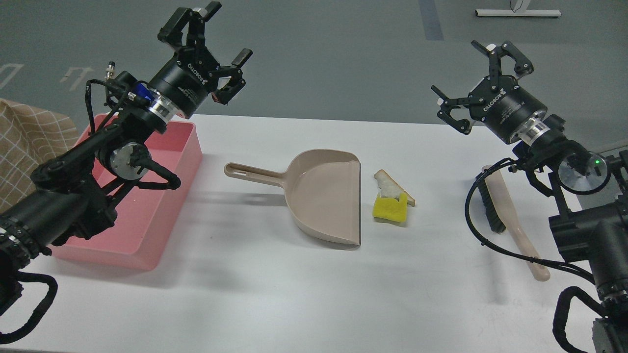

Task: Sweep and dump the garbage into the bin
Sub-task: 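Move the left gripper down to the beige dustpan handle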

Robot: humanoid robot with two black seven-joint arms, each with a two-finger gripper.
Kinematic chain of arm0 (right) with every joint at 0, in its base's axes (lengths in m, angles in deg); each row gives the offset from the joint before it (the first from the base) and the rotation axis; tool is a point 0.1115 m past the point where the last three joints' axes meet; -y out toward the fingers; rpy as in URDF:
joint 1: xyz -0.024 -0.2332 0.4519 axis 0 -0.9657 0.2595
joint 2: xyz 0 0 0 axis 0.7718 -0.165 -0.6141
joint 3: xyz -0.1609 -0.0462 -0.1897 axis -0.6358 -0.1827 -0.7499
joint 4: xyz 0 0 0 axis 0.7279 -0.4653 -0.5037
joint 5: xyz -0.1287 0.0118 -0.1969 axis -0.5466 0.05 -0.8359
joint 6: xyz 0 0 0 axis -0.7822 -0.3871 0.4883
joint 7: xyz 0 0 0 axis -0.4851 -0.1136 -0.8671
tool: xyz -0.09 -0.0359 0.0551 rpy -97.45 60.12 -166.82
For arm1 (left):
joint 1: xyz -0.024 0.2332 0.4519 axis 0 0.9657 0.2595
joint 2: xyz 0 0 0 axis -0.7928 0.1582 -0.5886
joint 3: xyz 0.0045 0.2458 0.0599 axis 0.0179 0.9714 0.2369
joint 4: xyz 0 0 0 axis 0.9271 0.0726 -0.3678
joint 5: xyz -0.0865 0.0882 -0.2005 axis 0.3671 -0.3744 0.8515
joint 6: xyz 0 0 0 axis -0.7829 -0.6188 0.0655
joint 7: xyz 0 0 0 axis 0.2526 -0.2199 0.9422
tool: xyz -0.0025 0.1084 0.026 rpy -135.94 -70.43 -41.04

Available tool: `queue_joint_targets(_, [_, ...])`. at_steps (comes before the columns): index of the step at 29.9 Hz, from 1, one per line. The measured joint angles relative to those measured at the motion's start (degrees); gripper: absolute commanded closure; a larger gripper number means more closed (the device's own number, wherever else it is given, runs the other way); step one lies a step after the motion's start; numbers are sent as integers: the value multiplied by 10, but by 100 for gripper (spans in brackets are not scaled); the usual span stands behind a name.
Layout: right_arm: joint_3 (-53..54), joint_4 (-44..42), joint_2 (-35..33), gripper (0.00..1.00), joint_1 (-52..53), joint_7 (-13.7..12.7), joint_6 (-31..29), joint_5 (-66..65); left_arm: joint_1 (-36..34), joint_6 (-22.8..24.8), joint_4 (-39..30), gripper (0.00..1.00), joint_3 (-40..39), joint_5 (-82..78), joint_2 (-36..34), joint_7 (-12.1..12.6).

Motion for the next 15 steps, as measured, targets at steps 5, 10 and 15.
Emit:
queue_joint_targets(5, [0, 0, 0, 0, 0, 0, 0, 0, 25, -80, -73, 2, 0, -21, -17, -1])
queue_joint_targets(10, [0, 0, 0, 0, 0, 0, 0, 0, 58, -188, -156, 2, 0, -63, -30, -1])
queue_joint_targets(15, [-1, -1, 0, 0, -1, 0, 0, 0, 91, -291, -232, 2, 0, -96, -42, 3])
